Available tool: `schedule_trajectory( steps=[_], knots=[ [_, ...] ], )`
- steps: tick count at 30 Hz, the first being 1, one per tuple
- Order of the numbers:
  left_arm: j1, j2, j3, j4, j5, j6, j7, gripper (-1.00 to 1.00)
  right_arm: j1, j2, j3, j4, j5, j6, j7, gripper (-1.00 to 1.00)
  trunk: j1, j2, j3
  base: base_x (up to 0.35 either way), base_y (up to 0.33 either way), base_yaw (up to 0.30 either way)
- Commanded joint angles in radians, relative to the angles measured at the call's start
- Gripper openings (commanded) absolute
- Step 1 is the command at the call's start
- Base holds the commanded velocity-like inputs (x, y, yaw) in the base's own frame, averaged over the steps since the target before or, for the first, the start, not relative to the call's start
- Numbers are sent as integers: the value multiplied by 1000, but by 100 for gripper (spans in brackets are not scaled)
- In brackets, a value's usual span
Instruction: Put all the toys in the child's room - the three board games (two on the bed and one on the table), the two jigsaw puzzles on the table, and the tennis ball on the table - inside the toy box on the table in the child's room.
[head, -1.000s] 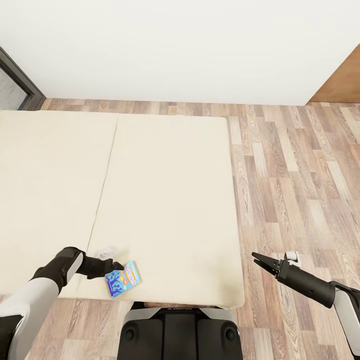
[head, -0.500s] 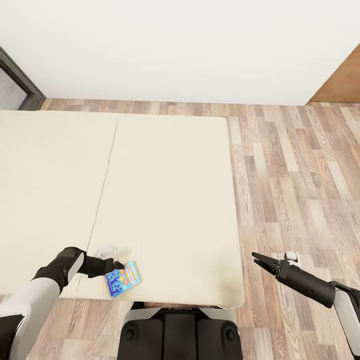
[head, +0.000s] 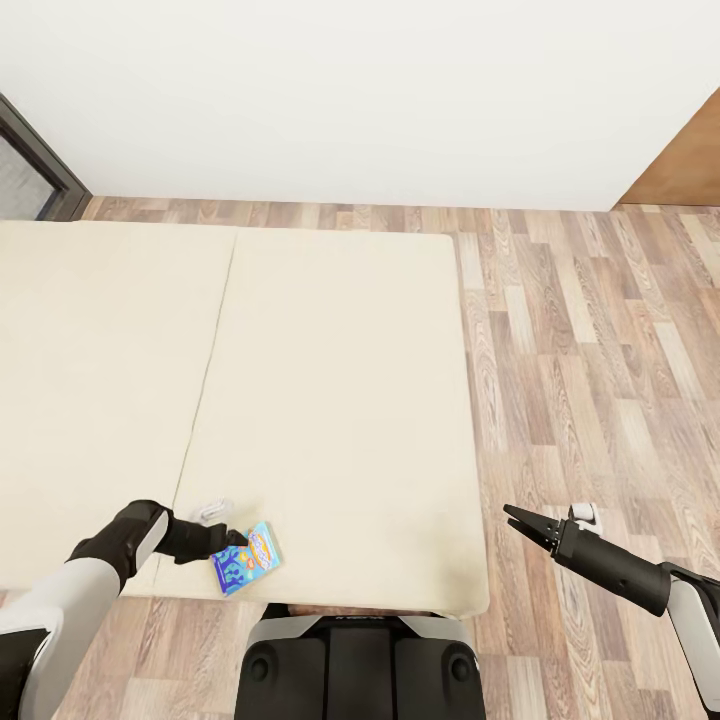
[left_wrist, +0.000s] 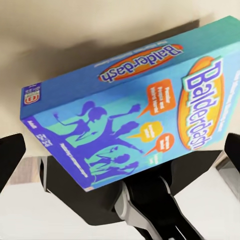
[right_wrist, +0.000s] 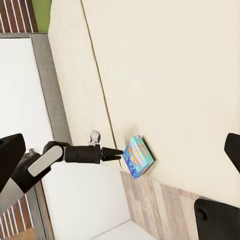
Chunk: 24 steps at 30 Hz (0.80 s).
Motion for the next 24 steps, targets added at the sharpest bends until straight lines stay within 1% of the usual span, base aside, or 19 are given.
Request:
schedule_trajectory(
  steps=[1, 16, 24],
  knots=[
    [0, 0, 5, 1, 1, 8, -1, 100, 0, 0, -1, 0, 2, 4, 4, 100, 1, -1, -1, 0, 0, 0],
    [0, 0, 4, 11, 2, 15, 0, 100, 0, 0, -2, -1, 2, 4, 4, 100, 1, -1, -1, 0, 0, 0],
    [0, 0, 4, 19, 1, 13, 1, 100, 0, 0, -2, -1, 2, 5, 4, 100, 1, -1, -8, 0, 0, 0]
  ],
)
